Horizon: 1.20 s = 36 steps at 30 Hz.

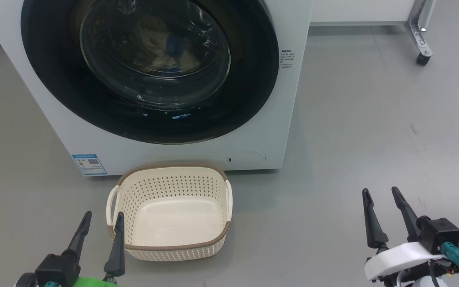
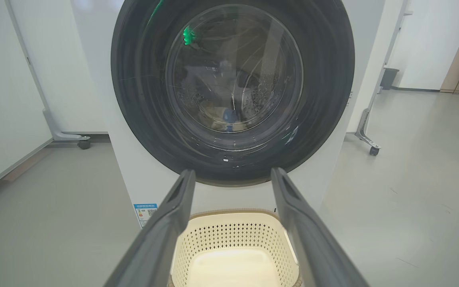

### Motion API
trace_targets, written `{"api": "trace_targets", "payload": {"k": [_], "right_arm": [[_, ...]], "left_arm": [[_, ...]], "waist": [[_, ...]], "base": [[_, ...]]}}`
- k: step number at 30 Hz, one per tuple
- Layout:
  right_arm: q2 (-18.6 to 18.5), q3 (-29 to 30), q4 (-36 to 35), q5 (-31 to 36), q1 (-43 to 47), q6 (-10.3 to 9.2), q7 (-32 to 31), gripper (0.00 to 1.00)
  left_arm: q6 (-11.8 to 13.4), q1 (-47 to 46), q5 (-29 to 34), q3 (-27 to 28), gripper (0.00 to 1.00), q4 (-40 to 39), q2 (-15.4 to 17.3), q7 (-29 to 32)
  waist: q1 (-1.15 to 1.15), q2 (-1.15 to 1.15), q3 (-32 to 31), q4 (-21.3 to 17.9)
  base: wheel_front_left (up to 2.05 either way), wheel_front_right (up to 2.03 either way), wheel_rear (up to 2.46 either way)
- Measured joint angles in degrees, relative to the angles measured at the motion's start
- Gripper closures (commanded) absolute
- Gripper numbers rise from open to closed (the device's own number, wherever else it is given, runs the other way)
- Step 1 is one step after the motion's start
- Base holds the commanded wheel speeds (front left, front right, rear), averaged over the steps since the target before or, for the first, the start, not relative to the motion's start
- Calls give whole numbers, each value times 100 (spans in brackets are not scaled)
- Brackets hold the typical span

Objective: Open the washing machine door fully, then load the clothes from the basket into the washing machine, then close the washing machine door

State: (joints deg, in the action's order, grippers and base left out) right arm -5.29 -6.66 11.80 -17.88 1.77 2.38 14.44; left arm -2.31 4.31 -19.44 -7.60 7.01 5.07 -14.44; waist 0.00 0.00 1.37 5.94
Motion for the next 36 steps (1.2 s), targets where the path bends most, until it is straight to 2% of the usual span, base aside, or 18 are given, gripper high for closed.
{"api": "trace_targets", "payload": {"k": [7, 36], "right_arm": [[5, 0, -203, 3, 292, -102, 0, 0], [20, -52, -880, 31, 726, -212, -110, 0]], "left_arm": [[0, 71, 0, -8, 0, 26, 2, 0], [8, 162, 2, -10, 0, -63, 105, 24]], "waist": [[0, 0, -149, -20], [0, 0, -212, -8]], "base": [[0, 0, 0], [0, 0, 0]]}}
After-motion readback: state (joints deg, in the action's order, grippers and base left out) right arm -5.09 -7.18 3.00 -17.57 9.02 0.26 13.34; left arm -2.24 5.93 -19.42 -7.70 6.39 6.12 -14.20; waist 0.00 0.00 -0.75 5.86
